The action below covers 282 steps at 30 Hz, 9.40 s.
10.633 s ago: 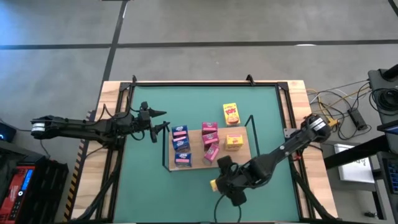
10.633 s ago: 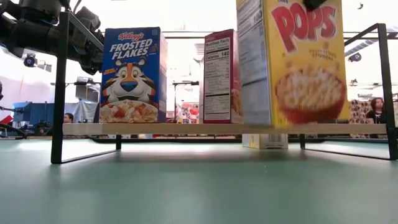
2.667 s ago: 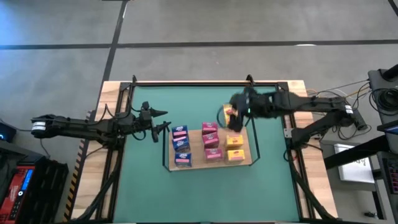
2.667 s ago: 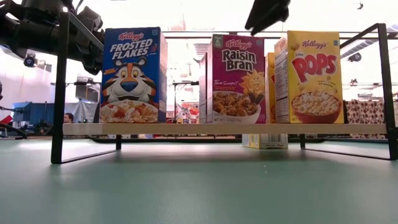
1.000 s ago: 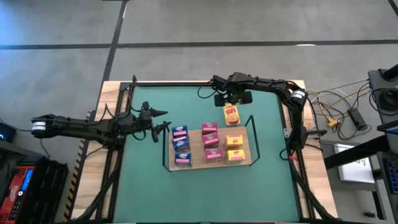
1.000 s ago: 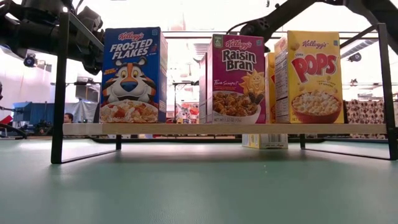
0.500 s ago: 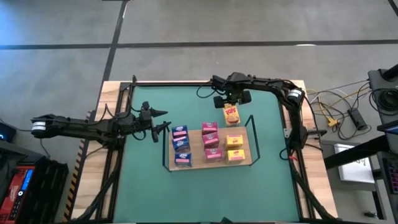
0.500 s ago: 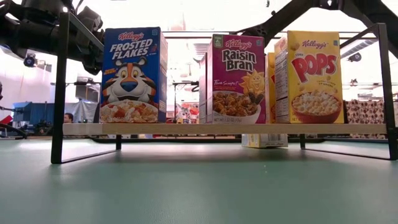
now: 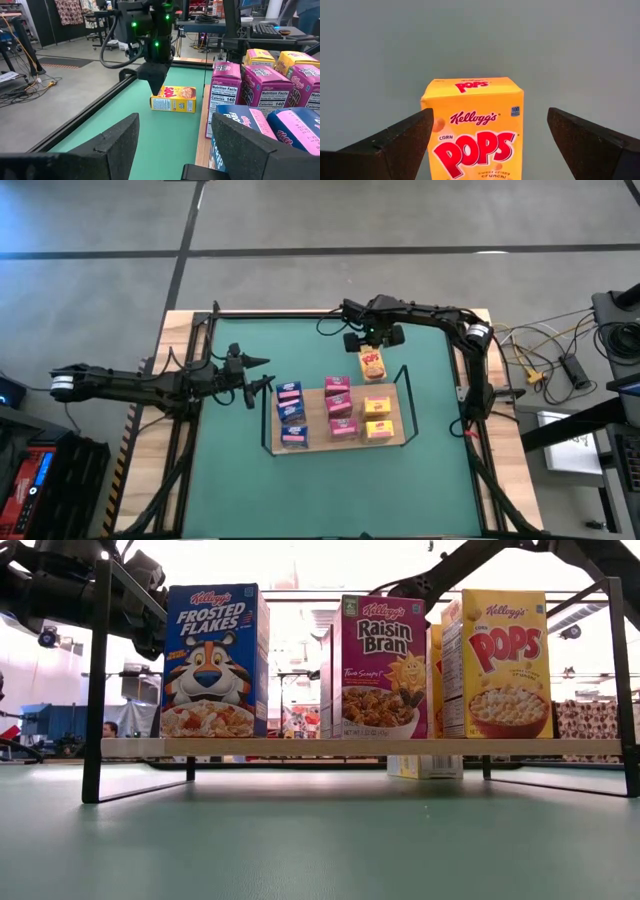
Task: Stack cereal on shelf
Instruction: Put the yellow cereal box on the shelf aligned with the other yellow cereal box
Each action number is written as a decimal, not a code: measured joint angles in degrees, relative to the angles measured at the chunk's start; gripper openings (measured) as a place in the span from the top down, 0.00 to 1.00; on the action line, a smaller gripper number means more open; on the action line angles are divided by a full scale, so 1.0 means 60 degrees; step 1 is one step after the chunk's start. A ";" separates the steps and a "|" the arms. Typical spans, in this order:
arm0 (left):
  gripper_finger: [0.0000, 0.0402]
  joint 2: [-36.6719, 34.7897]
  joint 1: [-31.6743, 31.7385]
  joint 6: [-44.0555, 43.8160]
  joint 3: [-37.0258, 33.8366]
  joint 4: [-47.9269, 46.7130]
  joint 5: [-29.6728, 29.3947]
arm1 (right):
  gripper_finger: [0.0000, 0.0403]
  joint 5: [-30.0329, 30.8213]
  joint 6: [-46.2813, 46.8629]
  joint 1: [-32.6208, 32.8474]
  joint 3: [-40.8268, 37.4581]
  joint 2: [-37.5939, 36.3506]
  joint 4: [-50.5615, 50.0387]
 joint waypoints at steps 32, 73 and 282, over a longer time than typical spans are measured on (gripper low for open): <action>0.42 0.0000 -0.0004 0.0000 -0.0001 0.0000 -0.0002 | 0.05 -0.0378 -0.0345 -0.0044 -0.0589 -0.0388 0.0775; 0.42 0.0004 -0.0002 0.0002 -0.0001 0.0001 0.0001 | 0.24 -0.0410 -0.0757 0.0047 -0.0739 0.0458 0.1678; 0.42 0.0018 -0.0004 0.0004 -0.0001 0.0067 -0.0002 | 0.08 0.1541 -0.6910 -0.0903 -1.2804 -0.5896 1.9873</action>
